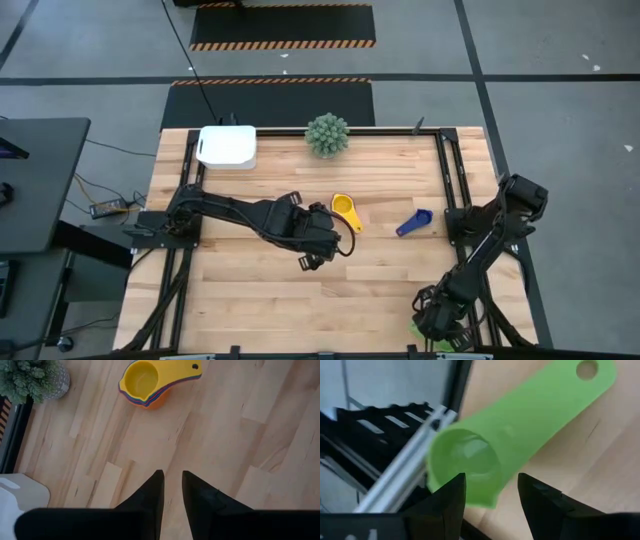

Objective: Nest measuring cups in basket
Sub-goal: Stack the green measuring cup on top of the yellow measuring cup

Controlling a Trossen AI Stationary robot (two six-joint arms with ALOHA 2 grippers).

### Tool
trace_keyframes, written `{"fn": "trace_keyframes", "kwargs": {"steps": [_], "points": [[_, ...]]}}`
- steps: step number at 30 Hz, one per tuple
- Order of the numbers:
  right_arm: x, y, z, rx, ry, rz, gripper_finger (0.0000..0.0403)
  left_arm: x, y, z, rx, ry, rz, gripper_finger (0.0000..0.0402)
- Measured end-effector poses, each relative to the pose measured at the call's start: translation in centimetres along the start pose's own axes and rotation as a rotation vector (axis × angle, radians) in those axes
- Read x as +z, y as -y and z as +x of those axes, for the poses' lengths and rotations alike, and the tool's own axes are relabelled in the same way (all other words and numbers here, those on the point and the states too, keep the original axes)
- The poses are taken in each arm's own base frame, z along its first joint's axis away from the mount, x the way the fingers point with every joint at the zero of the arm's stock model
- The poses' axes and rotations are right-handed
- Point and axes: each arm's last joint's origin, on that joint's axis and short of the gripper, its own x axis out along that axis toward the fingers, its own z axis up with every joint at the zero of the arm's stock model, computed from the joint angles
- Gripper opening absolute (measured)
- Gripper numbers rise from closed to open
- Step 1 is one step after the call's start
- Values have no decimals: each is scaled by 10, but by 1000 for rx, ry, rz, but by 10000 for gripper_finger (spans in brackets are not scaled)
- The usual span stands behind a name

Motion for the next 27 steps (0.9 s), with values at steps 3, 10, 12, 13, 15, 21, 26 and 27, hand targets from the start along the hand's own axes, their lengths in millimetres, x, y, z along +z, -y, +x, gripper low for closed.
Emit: {"fn": "trace_keyframes", "kwargs": {"steps": [3, 10, 12, 13, 15, 21, 26, 27], "points": [[1, 4, 10, -25, -28, 13, 184, 0, 0, 0, 0, 0, -2, 75], [3, 9, 16, -62, -41, 20, 132, 0, 0, 0, -1, 3, -6, 75], [3, 12, 14, -72, -36, 11, 90, 0, 0, 0, -1, 3, -7, 75], [3, 13, 12, -78, -31, 8, 65, 0, 0, 0, -1, 3, -6, 75], [5, 16, 7, -83, -25, 10, 22, 0, 0, 0, -2, 4, -4, 75], [7, 34, -6, -170, -45, 109, 14, 0, 0, 0, -1, 2, -3, 75], [16, 54, -18, -223, 8, 235, 14, -1, -1, 0, 15, -8, -21, 75], [20, 58, -22, -242, 31, 265, 14, -1, -1, 0, 24, -7, -26, 75]]}}
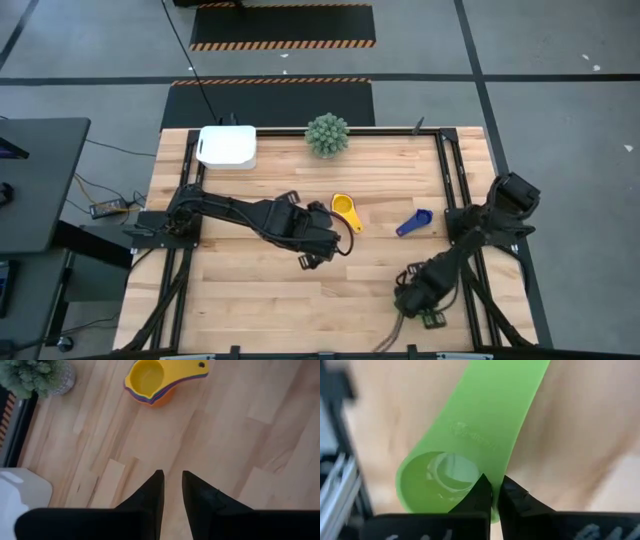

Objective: Nest measuring cups in basket
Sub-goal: Stack the green measuring cup on top of the yellow measuring cup

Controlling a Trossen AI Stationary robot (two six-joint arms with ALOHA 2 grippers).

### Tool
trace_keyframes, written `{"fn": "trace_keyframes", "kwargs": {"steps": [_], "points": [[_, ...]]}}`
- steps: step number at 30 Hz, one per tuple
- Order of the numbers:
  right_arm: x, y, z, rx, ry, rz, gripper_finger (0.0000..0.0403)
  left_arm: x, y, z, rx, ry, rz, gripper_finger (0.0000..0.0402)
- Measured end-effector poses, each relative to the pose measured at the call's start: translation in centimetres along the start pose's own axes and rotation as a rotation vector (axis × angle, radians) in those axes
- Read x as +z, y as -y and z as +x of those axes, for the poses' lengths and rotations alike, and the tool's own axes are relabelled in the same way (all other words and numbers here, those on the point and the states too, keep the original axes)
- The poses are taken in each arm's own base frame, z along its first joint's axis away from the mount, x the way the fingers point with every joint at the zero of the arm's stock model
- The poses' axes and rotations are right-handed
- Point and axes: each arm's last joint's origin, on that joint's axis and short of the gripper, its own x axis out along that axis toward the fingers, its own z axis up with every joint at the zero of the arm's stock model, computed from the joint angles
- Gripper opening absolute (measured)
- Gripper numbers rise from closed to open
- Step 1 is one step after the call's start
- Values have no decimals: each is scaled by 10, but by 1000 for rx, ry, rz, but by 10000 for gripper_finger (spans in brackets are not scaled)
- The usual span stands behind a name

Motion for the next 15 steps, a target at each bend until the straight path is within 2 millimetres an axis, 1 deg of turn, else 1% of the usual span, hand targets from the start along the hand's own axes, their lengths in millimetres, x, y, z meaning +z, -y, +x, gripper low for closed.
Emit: {"fn": "trace_keyframes", "kwargs": {"steps": [4, 7, 10, 13, 15], "points": [[17, 12, -13, -95, 95, 174, 14, -2, -2, -4, 11, 4, -27, 75], [26, 23, -22, -136, 122, 358, 14, -4, -6, -14, 2, 30, -44, 75], [35, 32, -28, -101, 138, 579, 14, -7, -10, -25, -6, 58, -64, 75], [39, 39, -30, -64, 135, 789, 14, -11, -14, -36, -14, 87, -73, 75], [42, 43, -32, -50, 137, 894, 14, -14, -17, -44, -19, 110, -72, 75]]}}
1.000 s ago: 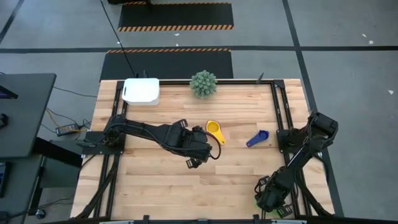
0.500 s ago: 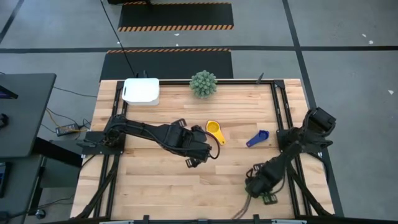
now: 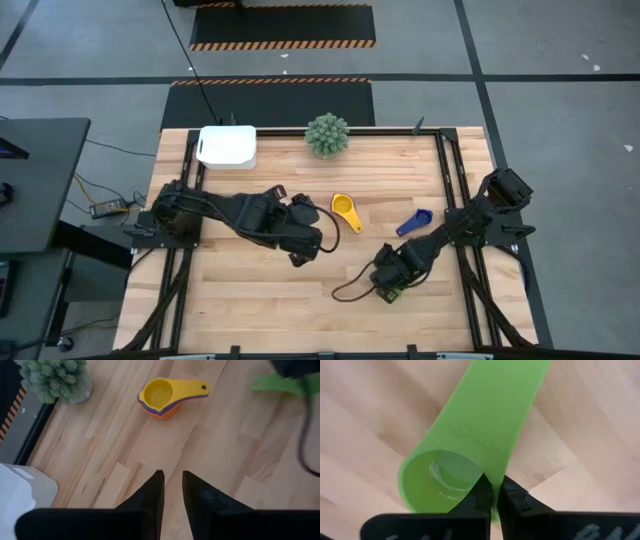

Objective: Nest measuring cups in basket
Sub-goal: Stack the green measuring cup on top of the yellow measuring cup

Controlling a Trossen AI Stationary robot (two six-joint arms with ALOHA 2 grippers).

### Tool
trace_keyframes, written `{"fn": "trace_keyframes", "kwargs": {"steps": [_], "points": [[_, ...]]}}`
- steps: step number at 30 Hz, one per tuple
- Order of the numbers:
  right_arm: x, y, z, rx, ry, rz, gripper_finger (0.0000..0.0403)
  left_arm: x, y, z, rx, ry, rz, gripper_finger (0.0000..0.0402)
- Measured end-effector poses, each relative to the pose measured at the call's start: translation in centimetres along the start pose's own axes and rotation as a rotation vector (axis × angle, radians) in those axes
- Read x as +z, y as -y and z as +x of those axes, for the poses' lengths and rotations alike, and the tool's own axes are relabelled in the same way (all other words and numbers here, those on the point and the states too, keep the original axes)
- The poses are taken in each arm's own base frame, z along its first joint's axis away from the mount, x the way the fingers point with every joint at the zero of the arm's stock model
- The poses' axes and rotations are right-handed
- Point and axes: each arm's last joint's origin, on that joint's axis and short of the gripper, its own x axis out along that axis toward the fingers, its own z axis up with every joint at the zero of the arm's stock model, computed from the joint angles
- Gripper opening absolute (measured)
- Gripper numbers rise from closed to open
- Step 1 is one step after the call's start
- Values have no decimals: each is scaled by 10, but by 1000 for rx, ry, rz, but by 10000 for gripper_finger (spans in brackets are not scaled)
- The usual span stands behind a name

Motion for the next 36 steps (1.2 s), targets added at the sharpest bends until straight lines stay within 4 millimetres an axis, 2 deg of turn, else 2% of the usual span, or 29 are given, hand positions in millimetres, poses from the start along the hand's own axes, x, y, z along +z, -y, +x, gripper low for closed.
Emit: {"fn": "trace_keyframes", "kwargs": {"steps": [6, 15, 23, 31, 36], "points": [[11, -3, -2, 60, 32, 294, 14, -3, -1, -9, 4, 34, 15, 75], [13, 3, 3, 59, 94, 682, 14, -5, 1, -13, 15, 54, 49, 75], [22, 13, 10, 128, 334, 1047, 19, -5, 0, -14, 65, 101, 44, 75], [53, 11, 8, 304, 361, 1156, 22, -5, 0, -14, 77, 113, 44, 75], [63, 12, 7, 329, 387, 1120, 26, -4, 0, -14, 80, 114, 54, 75]]}}
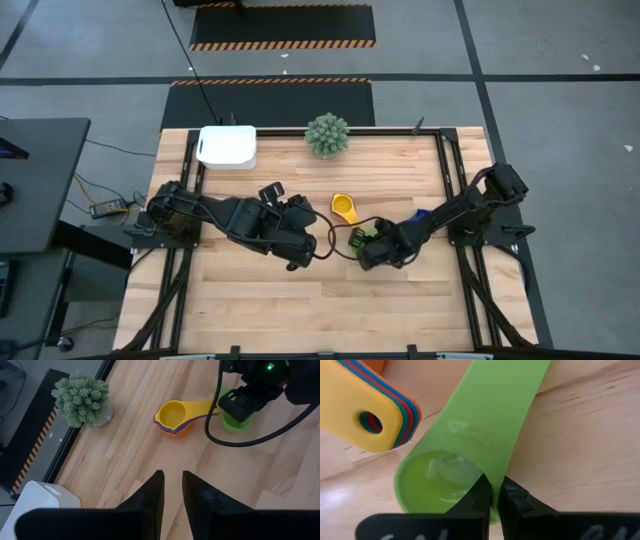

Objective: Nest measuring cups in basket
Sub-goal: Stack the green measuring cup on top of the yellow measuring cup

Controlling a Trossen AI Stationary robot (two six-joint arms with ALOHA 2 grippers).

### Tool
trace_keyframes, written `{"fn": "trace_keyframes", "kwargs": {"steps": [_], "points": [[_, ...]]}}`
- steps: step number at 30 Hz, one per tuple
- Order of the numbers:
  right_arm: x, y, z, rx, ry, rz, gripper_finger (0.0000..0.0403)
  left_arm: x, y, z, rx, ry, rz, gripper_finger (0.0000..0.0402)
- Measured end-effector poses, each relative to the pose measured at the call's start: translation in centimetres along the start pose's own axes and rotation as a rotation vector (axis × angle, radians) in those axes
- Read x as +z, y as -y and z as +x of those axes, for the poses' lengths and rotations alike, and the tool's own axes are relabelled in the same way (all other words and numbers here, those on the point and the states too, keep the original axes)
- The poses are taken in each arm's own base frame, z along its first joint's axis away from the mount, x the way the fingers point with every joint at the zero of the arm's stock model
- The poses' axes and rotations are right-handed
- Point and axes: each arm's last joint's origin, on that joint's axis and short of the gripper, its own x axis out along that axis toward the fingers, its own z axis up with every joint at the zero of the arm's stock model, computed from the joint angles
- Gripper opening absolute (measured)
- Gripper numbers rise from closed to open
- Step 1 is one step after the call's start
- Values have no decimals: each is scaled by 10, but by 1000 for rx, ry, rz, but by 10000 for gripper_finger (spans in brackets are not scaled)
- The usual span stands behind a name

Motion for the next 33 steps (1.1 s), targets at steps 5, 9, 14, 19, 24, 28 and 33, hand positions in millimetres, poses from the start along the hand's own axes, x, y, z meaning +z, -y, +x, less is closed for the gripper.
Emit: {"fn": "trace_keyframes", "kwargs": {"steps": [5, 9, 14, 19, 24, 28, 33], "points": [[3, -2, 1, -17, -13, -104, 45, 0, 0, 0, 0, 0, 0, 75], [3, -3, 2, -37, -50, -213, 69, 0, 0, 0, 0, -1, 17, 75], [2, -3, 1, -51, -86, -270, 91, 0, 0, 0, 1, -1, 24, 75], [-1, -3, -1, -79, -141, -292, 94, 0, 0, 0, 1, -2, 39, 75], [-8, -10, -6, -77, -196, -302, 93, 0, 0, 1, 1, -3, 63, 75], [-10, -14, -9, -56, -201, -340, 92, 0, 0, 0, 1, -3, 63, 75], [-10, -13, -9, -63, -226, -469, 92, 0, 0, 1, 2, -3, 64, 75]]}}
